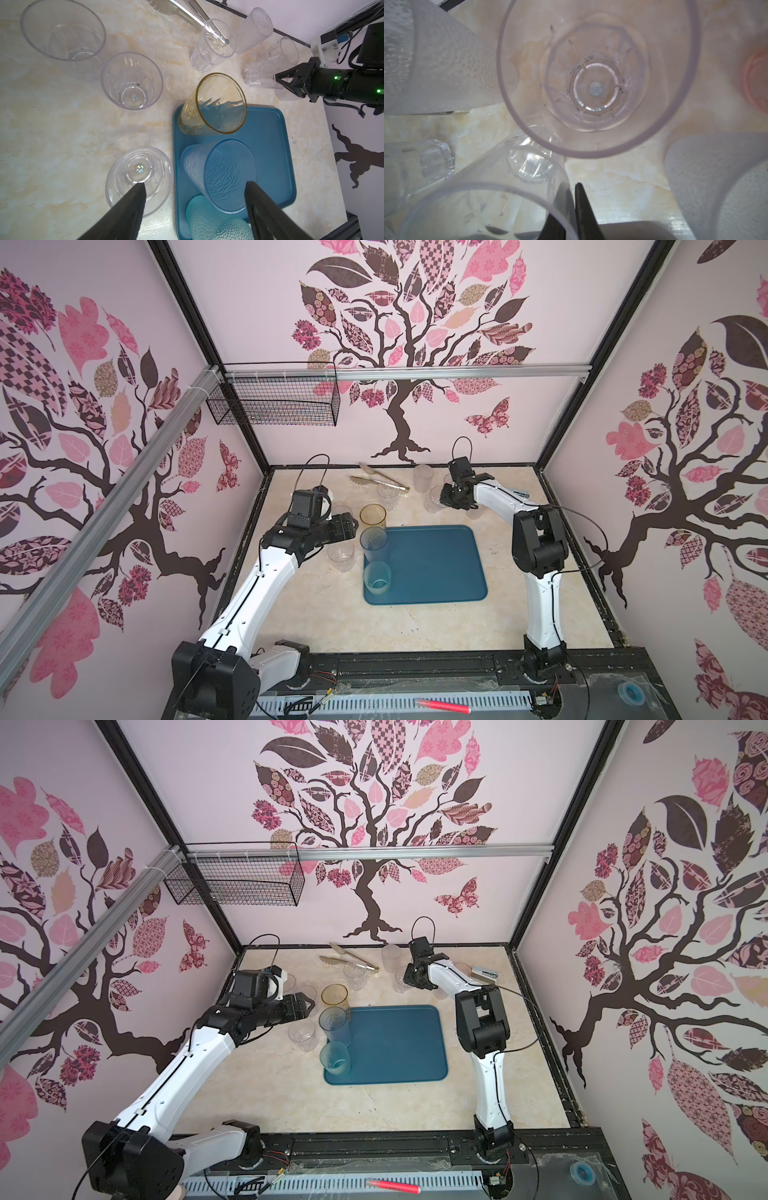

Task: Place the glasses into the tray
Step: Pick up the glass from the top-center of the table, then place the glass on the tray.

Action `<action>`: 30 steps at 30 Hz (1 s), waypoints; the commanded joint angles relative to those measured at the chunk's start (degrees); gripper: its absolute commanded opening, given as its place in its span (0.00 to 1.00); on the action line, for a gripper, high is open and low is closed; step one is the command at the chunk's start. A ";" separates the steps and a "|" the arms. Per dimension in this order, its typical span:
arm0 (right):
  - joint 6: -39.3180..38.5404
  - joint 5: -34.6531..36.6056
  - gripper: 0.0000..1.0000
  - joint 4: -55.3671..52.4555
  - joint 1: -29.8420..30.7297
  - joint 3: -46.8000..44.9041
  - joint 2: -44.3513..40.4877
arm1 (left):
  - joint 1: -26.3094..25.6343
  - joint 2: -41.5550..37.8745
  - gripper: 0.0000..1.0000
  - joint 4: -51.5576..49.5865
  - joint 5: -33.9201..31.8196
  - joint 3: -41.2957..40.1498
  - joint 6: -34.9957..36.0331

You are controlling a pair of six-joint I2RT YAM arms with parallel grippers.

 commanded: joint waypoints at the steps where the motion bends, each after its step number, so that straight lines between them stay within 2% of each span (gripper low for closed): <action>1: -0.51 -1.77 0.07 -2.04 1.06 -0.89 -5.92 | -0.23 0.12 0.79 0.49 -0.44 -1.73 1.28; 10: -1.33 -1.46 0.04 -3.64 1.94 -5.96 -12.82 | -0.25 -0.20 0.79 1.02 -1.04 -1.92 1.38; 14: -3.07 -0.61 0.04 -6.27 3.16 -6.21 -15.89 | -0.22 -0.47 0.79 0.53 -3.32 -1.90 1.44; 20: -6.18 2.42 0.04 -12.33 10.22 -9.29 -20.33 | 0.68 -2.09 0.79 -1.63 -9.01 -0.86 1.47; 25: -6.65 6.08 0.03 -16.52 15.87 -11.66 -21.61 | 1.65 -2.78 0.79 -1.31 -9.11 -1.68 1.23; 30: -6.85 8.09 0.05 -19.28 20.43 -8.92 -17.34 | 1.72 -2.51 0.79 0.00 -7.54 -2.85 0.06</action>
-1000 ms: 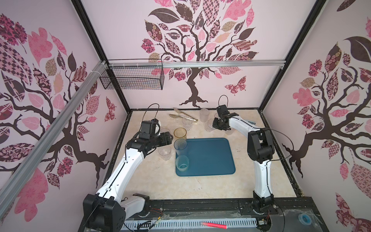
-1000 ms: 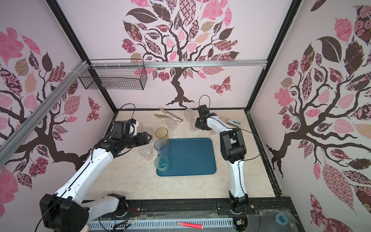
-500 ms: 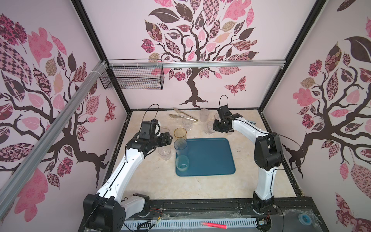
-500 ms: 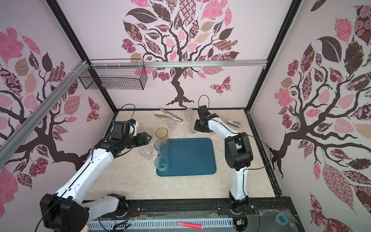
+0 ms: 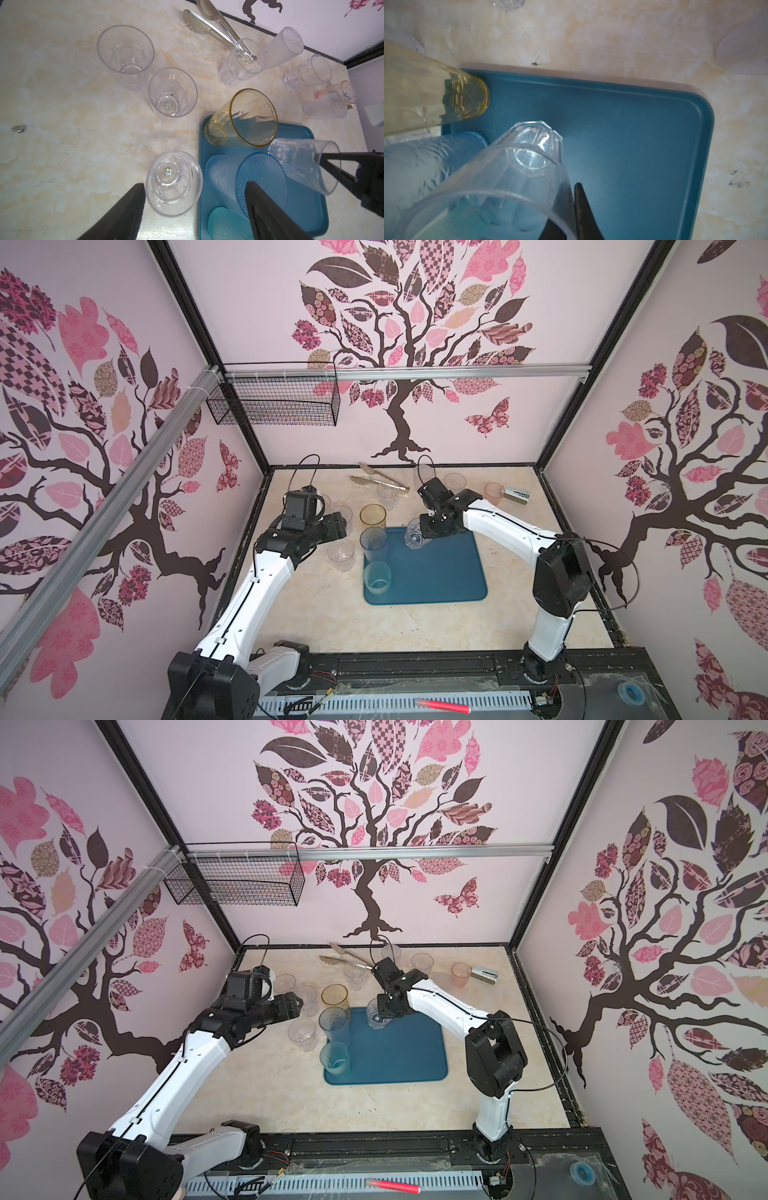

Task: Place the glasses into the tray
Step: Place the glass on the tray.

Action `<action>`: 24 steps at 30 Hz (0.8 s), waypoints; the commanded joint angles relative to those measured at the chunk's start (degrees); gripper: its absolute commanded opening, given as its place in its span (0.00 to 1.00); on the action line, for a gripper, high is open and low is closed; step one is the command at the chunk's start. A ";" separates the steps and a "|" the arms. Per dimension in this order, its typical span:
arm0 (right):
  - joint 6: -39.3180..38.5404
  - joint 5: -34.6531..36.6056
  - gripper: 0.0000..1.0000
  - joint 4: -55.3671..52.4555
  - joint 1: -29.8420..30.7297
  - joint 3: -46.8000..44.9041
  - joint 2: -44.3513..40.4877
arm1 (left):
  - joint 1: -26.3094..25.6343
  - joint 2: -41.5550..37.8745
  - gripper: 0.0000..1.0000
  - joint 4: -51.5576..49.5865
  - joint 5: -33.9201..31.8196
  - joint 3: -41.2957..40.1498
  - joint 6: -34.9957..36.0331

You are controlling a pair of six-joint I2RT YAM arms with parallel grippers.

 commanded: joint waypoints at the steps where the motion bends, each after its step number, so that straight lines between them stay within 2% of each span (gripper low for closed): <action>1: -0.78 2.93 0.05 -3.13 1.03 3.18 2.45 | 0.12 -0.38 0.79 1.05 0.77 -2.30 -0.51; 18: -2.05 2.63 0.07 -4.98 2.47 17.47 17.62 | 0.11 -0.10 0.79 1.74 1.70 -2.93 -1.05; 24: -1.92 2.31 0.11 -5.14 2.80 18.77 19.65 | 0.08 0.19 0.79 1.77 1.79 -3.09 -0.96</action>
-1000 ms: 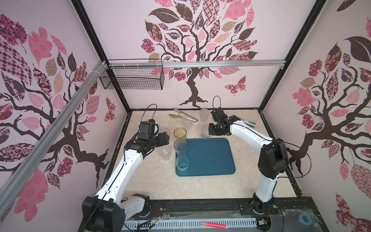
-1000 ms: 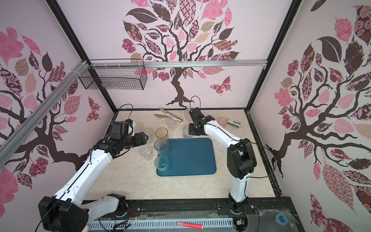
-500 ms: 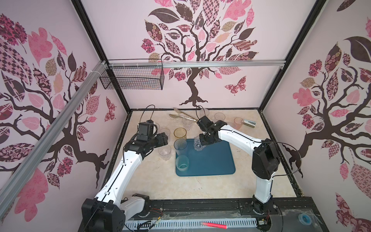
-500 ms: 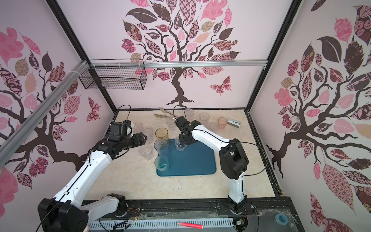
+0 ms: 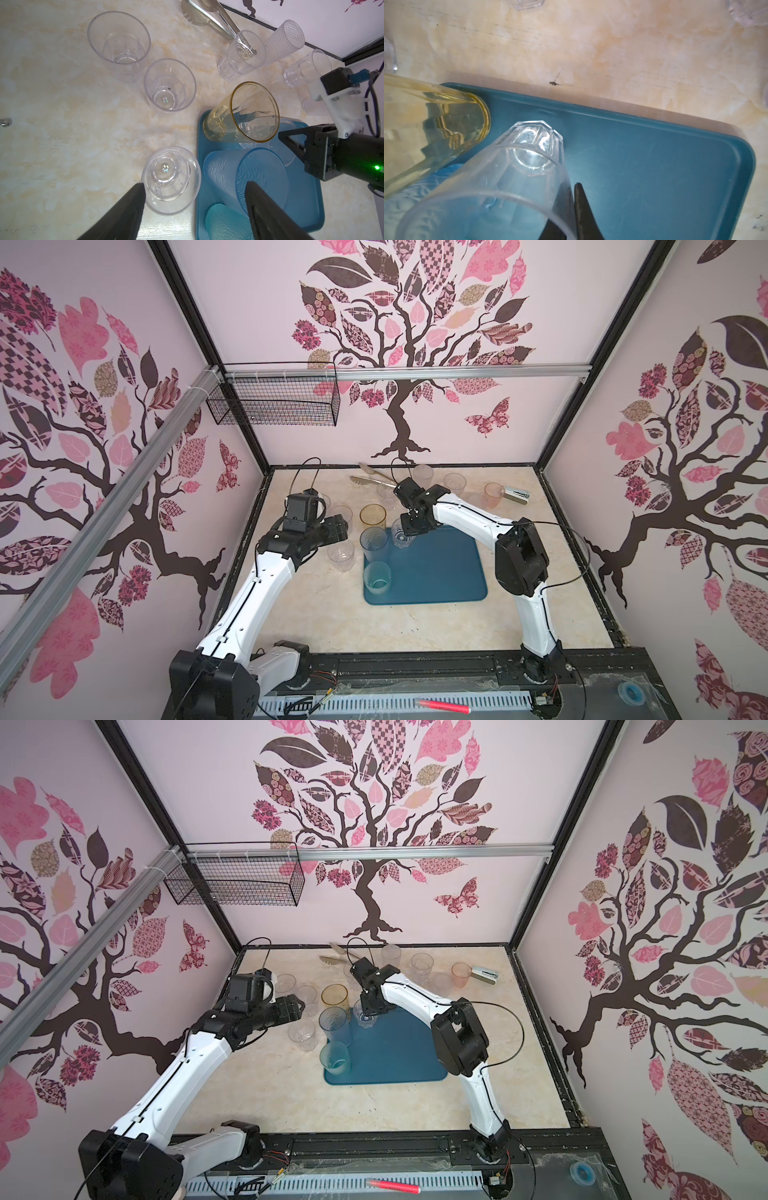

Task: Place the glasses into the tray
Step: Place the glass on the tray.

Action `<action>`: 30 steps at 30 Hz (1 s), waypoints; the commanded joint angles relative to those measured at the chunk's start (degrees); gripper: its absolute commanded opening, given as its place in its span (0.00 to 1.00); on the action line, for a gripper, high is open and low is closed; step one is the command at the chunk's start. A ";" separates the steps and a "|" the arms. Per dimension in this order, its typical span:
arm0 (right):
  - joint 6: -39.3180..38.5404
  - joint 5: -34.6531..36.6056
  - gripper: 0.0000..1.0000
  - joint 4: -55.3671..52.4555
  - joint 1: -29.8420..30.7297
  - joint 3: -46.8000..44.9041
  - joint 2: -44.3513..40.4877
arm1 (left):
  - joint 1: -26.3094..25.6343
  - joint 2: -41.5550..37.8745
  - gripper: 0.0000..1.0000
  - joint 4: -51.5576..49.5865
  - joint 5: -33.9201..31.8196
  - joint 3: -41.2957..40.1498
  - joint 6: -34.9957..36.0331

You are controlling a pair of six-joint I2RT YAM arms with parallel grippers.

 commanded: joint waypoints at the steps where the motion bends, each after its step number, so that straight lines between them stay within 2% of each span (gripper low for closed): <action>1: -0.11 -0.03 0.12 -1.73 0.33 2.02 2.75 | 0.08 0.29 0.79 1.26 0.54 -1.74 -0.35; 6: -0.46 -0.32 0.23 -2.19 0.42 1.72 2.70 | 0.01 0.63 0.79 0.56 1.25 -1.39 -0.06; 16: -0.51 -1.30 0.31 -1.25 0.41 2.27 1.40 | 0.02 0.57 0.79 0.23 0.15 -1.70 -0.31; 23: -0.97 -3.09 0.42 -1.26 0.33 3.65 -0.94 | 0.03 0.36 0.79 0.60 0.14 -2.34 -0.32; 30: -0.90 -5.36 0.47 -0.90 -0.61 3.75 -4.02 | 0.00 -0.10 0.79 -0.06 -0.96 -1.56 0.08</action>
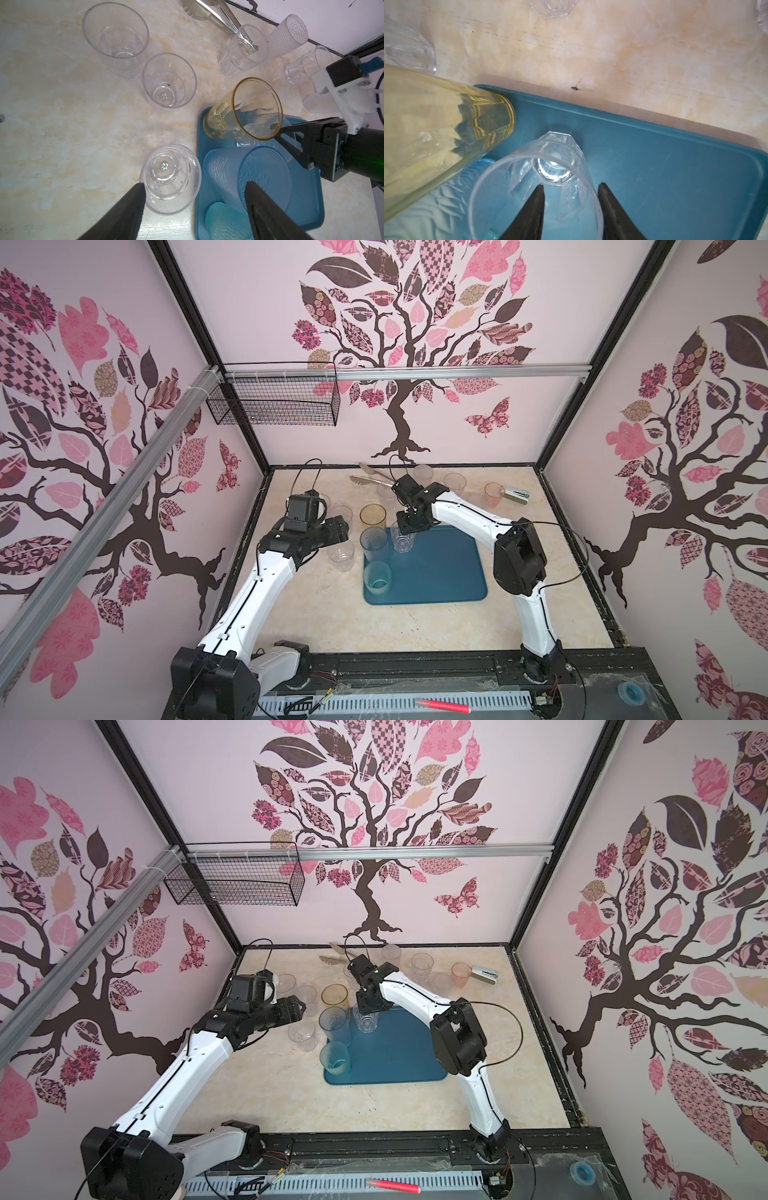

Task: Place the glasses into the tray
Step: Place the glass on the tray, then pick up the glass from the top-right of the table.

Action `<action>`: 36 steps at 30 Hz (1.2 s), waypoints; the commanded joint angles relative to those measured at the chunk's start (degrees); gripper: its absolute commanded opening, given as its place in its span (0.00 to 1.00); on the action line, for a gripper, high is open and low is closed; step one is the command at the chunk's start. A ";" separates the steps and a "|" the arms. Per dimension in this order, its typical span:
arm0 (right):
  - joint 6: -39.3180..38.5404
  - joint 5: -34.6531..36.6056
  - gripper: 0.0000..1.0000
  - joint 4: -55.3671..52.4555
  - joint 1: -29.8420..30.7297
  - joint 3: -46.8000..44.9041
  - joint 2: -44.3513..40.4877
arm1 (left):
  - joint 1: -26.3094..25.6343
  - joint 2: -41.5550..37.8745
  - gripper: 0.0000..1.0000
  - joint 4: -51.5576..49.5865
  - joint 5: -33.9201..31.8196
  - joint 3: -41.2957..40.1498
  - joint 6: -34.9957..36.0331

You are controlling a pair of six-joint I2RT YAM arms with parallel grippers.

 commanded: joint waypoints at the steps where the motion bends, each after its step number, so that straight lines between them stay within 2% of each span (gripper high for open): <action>1: -0.16 -1.08 0.48 -1.04 -0.48 1.25 -4.76 | 0.06 -0.75 0.79 -0.18 -1.86 -1.08 0.37; 6: -0.51 -2.68 0.56 -0.96 -1.38 0.46 -7.31 | 0.05 -0.66 0.79 0.04 -1.98 -1.14 0.74; 11: 0.48 -4.83 0.57 0.71 -2.85 -1.62 -8.90 | 0.05 0.13 0.79 -0.15 -0.60 -0.10 0.62; 15: 1.93 -8.81 0.58 2.65 -8.83 -1.84 -11.49 | -0.64 -0.25 0.79 -0.73 -1.58 -0.03 1.71; 22: 9.37 -5.50 0.68 14.94 -20.89 -8.74 -15.95 | -7.87 0.97 0.80 -0.62 -5.28 3.37 4.70; 25: 9.27 -1.54 0.70 16.37 -24.46 -7.90 -14.16 | -10.30 1.61 0.80 -0.09 -4.12 4.32 5.31; 31: 6.64 1.87 0.71 14.37 -28.95 1.53 -5.30 | -11.63 1.72 0.81 2.01 -3.06 3.32 4.79; 36: 4.08 3.04 0.70 14.61 -29.38 7.18 -0.33 | -11.69 1.59 0.81 2.57 -2.43 2.47 4.37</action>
